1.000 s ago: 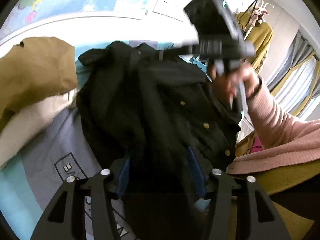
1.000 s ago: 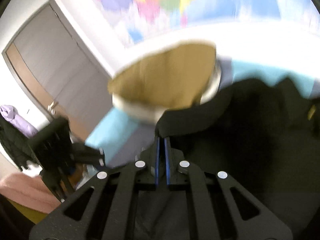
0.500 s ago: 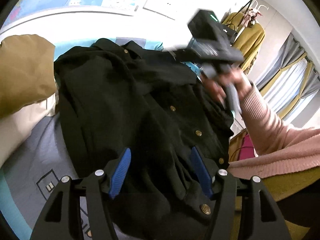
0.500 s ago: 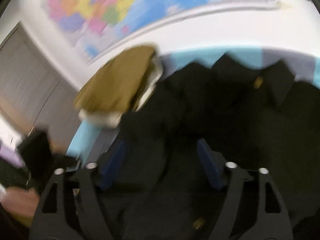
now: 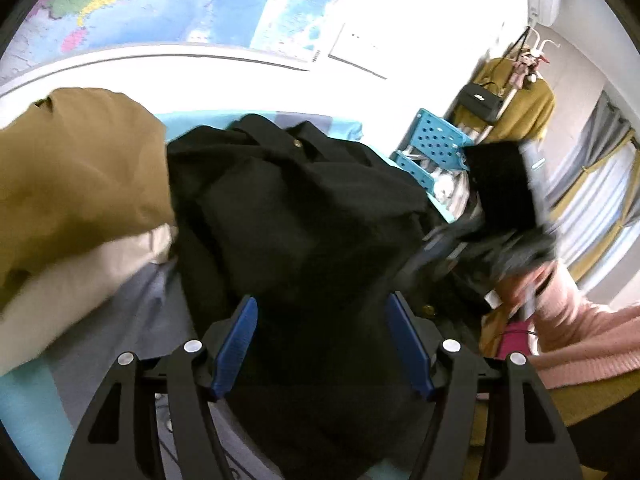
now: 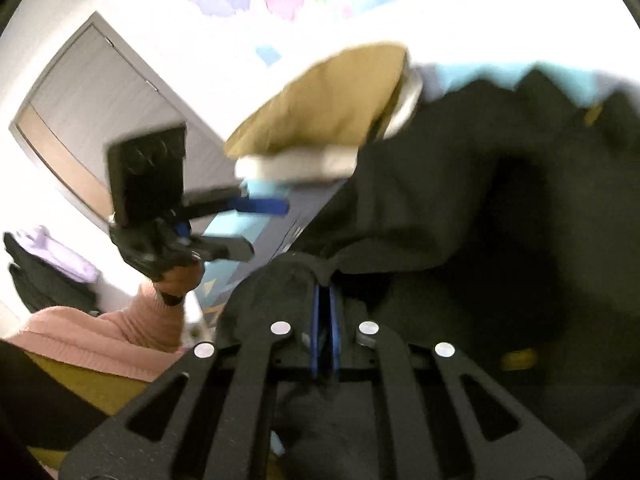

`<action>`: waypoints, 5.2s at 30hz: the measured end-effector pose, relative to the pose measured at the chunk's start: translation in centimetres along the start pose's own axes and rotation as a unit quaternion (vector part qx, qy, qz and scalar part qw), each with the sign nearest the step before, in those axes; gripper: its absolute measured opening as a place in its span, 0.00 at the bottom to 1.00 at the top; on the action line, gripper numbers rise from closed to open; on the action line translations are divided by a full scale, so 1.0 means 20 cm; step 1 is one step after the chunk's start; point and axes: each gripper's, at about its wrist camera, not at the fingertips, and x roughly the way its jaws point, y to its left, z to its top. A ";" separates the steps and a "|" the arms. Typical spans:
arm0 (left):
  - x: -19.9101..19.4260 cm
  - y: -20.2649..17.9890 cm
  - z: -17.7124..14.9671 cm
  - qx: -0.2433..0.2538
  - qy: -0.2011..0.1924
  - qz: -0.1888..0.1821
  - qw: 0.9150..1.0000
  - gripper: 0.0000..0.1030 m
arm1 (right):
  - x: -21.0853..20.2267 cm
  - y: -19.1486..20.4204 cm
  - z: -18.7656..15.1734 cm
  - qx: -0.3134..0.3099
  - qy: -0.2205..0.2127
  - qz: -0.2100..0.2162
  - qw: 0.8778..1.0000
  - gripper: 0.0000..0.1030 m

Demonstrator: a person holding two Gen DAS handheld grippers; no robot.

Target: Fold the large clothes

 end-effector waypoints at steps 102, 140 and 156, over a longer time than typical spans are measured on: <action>0.18 -0.04 -0.03 -0.027 0.010 0.205 0.978 0.81 | -0.81 -0.54 -0.51 0.090 -0.129 -0.244 0.957 0.61; 0.04 -0.13 -0.39 -0.159 0.034 0.024 0.986 0.05 | -0.96 -0.42 -1.01 0.182 -0.232 -0.023 0.955 0.10; 0.05 -0.01 -0.53 -0.220 0.059 0.012 0.974 0.34 | -0.93 -0.48 -1.19 0.228 -0.185 -0.056 0.954 0.29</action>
